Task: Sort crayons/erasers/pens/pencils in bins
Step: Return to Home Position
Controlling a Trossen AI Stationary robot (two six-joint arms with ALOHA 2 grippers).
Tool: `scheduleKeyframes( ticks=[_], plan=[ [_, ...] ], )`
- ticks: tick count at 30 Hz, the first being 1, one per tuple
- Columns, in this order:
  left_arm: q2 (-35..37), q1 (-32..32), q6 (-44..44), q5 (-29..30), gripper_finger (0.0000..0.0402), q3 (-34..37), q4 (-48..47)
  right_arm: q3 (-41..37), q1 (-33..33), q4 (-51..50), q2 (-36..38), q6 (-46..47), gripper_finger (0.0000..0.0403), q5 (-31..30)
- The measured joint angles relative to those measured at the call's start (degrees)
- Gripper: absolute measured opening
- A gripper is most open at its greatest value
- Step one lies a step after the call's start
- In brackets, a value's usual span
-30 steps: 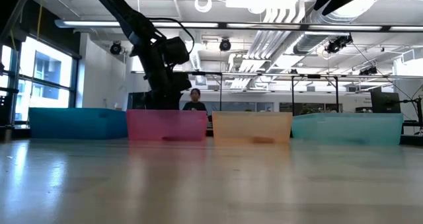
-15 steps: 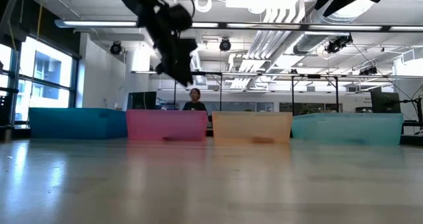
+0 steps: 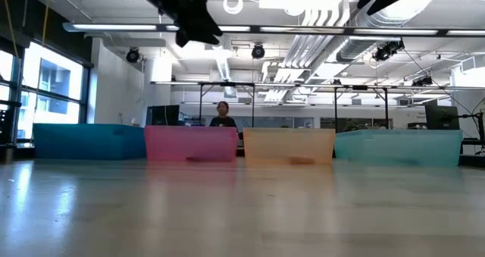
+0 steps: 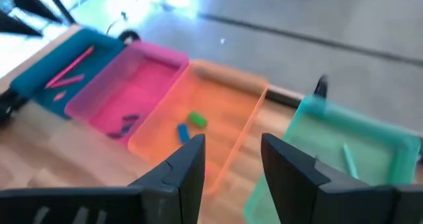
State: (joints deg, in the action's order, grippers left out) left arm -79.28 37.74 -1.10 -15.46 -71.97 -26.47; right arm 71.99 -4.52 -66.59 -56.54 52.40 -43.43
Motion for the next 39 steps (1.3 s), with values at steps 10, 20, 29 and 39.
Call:
scheduleKeyframes(
  ticks=[10,20,29,39],
  plan=[
    [16.96,-4.21,8.96,0.03,0.0133,20.17,11.84,0.00,1.62,1.73,3.39,-8.05,0.0140,-7.17],
    [36.50,-8.63,17.63,0.20,0.0115,39.29,18.79,0.00,5.90,1.73,11.57,-17.05,0.0140,-8.61],
    [53.02,-12.85,23.06,3.25,0.0073,49.98,20.80,-2.93,6.02,1.49,16.60,-19.45,0.0140,-8.45],
    [64.81,-15.77,25.99,4.19,0.0004,58.21,23.66,-22.12,6.00,9.84,22.49,-14.88,0.0140,-5.01]
  ],
)
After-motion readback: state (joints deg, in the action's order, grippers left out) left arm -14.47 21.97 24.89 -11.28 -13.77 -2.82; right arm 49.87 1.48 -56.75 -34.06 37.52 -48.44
